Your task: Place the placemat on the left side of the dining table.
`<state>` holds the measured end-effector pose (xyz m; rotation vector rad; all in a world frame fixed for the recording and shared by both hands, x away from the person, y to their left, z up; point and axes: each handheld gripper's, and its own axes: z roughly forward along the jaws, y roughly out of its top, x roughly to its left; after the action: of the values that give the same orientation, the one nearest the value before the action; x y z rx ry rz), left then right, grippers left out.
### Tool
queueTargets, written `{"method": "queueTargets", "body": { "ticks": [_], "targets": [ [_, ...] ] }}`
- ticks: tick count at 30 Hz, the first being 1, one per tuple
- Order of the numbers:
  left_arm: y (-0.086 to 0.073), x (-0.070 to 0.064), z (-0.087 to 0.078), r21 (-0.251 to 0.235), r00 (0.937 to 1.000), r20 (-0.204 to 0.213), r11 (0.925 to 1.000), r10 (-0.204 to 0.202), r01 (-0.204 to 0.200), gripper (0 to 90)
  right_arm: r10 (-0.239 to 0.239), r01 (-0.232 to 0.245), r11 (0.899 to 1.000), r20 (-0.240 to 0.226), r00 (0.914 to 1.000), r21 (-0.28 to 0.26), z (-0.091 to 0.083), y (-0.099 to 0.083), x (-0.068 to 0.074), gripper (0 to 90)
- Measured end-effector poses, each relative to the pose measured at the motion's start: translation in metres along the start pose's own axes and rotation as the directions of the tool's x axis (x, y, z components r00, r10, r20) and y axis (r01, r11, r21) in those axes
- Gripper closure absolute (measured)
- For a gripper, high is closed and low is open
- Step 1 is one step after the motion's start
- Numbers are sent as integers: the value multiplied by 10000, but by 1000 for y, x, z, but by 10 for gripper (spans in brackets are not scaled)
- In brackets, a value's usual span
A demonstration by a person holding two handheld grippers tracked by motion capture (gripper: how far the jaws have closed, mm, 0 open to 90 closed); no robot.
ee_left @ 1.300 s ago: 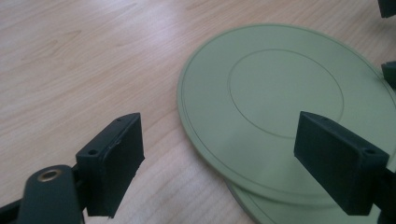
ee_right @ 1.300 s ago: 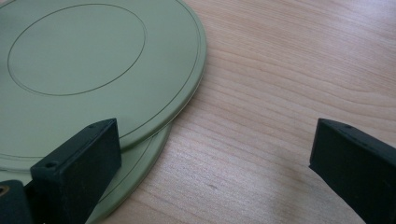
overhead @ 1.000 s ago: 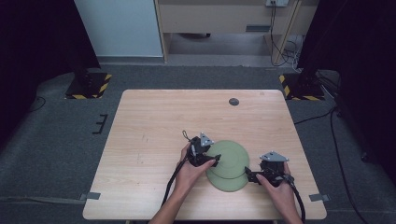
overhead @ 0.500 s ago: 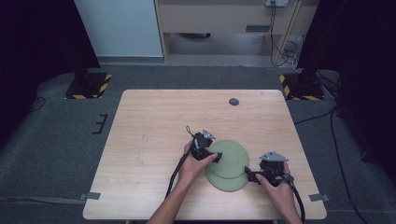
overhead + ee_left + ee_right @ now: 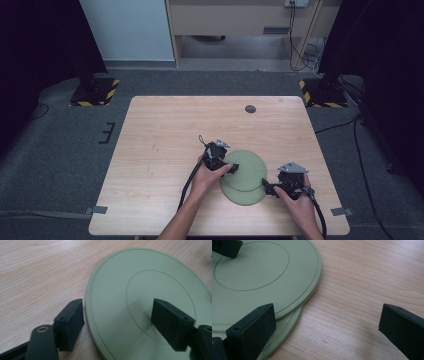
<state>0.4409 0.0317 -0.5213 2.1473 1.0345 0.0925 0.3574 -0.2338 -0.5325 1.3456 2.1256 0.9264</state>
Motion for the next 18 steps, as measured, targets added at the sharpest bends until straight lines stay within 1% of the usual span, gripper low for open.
{"method": "queueTargets", "body": {
  "ticks": [4, 5, 6, 7, 9, 12, 14, 16, 17, 18],
  "targets": [
    [0, 0, -1, -11, 9999, -133, 10000, -49, 49, 296, 1, -1, 10000, 8, 10000, 5, 0, 0, 0, 12],
    [1, 0, -3, -51, 9997, -235, 10000, -35, 34, 318, 6, -6, 10000, 5, 10000, 9, 0, 0, 0, 12],
    [1, -1, -5, -101, 9994, -347, 9999, -70, 66, 361, 10, -10, 10000, 1, 10000, 15, 0, 0, 0, 11],
    [2, -1, -7, -202, 9989, -468, 9998, 1, -10, 393, 19, -19, 10000, 5, 10000, 19, 0, 0, 0, 10],
    [4, -3, -13, -476, 9984, -552, 9989, -78, 51, 443, 34, -34, 10000, 6, 10000, 18, 0, 0, 0, 10],
    [6, -4, -20, -828, 9982, -596, 9966, -62, 13, 527, 10, -11, 10000, 24, 10000, 24, 0, 0, 0, 10],
    [7, -5, -26, -1128, 9986, -494, 9935, -186, 129, 603, 3, -3, 10000, 29, 10000, 27, 0, 0, 1, 10],
    [8, -7, -32, -1529, 9985, -438, 9879, -317, 246, 678, -24, 24, 10000, 37, 10000, 17, 0, 0, 1, 10],
    [9, -8, -33, -1644, 9987, -384, 9861, -324, 257, 714, -27, 27, 10000, 39, 10000, 17, 0, 0, 1, 10],
    [10, -9, -34, -1667, 9990, -347, 9858, -278, 216, 735, -41, 41, 10000, 42, 10000, 14, 0, 0, 1, 10]
  ]
}}
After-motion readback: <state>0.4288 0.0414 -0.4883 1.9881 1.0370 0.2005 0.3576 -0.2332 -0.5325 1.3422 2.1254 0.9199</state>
